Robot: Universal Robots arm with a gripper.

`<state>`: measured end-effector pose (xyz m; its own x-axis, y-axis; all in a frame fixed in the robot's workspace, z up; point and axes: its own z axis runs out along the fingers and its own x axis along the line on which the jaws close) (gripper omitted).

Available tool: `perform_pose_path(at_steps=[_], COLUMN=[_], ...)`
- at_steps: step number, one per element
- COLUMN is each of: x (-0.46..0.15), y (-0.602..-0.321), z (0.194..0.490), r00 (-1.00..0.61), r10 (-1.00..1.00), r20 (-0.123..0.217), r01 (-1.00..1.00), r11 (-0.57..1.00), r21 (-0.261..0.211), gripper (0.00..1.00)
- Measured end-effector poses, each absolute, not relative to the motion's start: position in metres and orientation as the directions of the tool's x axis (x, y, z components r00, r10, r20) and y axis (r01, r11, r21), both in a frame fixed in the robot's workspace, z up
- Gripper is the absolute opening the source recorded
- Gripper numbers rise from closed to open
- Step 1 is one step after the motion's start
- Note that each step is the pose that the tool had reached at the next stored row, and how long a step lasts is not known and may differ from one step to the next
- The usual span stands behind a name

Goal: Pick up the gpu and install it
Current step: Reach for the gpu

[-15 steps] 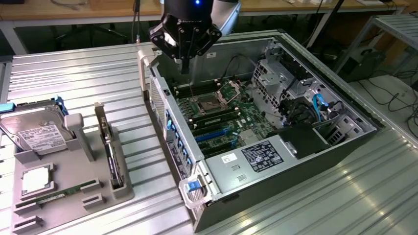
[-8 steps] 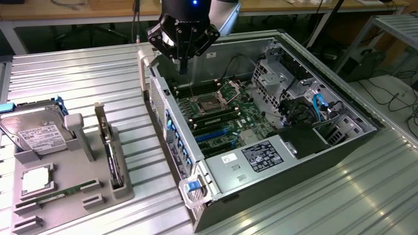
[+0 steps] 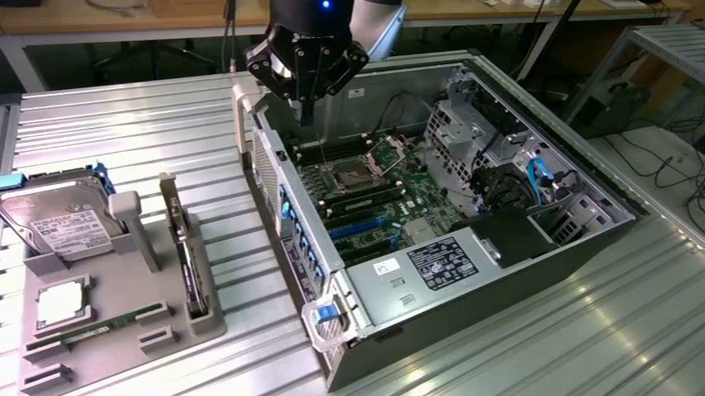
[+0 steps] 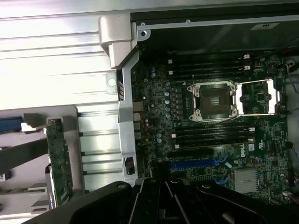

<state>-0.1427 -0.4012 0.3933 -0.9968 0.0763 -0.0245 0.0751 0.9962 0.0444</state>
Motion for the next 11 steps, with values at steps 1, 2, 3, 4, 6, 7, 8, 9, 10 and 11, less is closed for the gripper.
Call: perform_pose_path(at_steps=[1, 2, 3, 4, 6, 7, 8, 9, 10, 11], x=[-0.143, -0.143, -0.147, -0.154, -0.167, -0.172, -0.176, -0.178, -0.179, -0.180], y=[-0.401, -0.401, -0.402, -0.404, -0.414, -0.418, -0.421, -0.422, -0.423, -0.424], z=[0.393, 0.393, 0.393, 0.393, 0.393, 0.393, 0.393, 0.393, 0.393, 0.393], r00=[-0.997, -0.997, -0.997, -0.998, -0.999, -0.999, -0.999, -1.000, -1.000, -1.000], r10=[0.076, 0.076, 0.076, 0.061, 0.033, 0.027, 0.022, 0.020, 0.019, 0.017], r20=[-0.024, -0.024, -0.024, -0.024, -0.024, -0.024, -0.024, -0.024, -0.024, -0.024], r01=[0.075, 0.075, 0.075, 0.060, 0.032, 0.026, 0.020, 0.019, 0.018, 0.016], r11=[0.996, 0.996, 0.996, 0.997, 0.998, 0.999, 0.999, 0.999, 0.999, 0.999], r21=[0.044, 0.044, 0.044, 0.046, 0.046, 0.046, 0.046, 0.046, 0.046, 0.046], gripper=[0.11, 0.11, 0.11, 0.11, 0.11, 0.11, 0.11, 0.11, 0.11, 0.11])
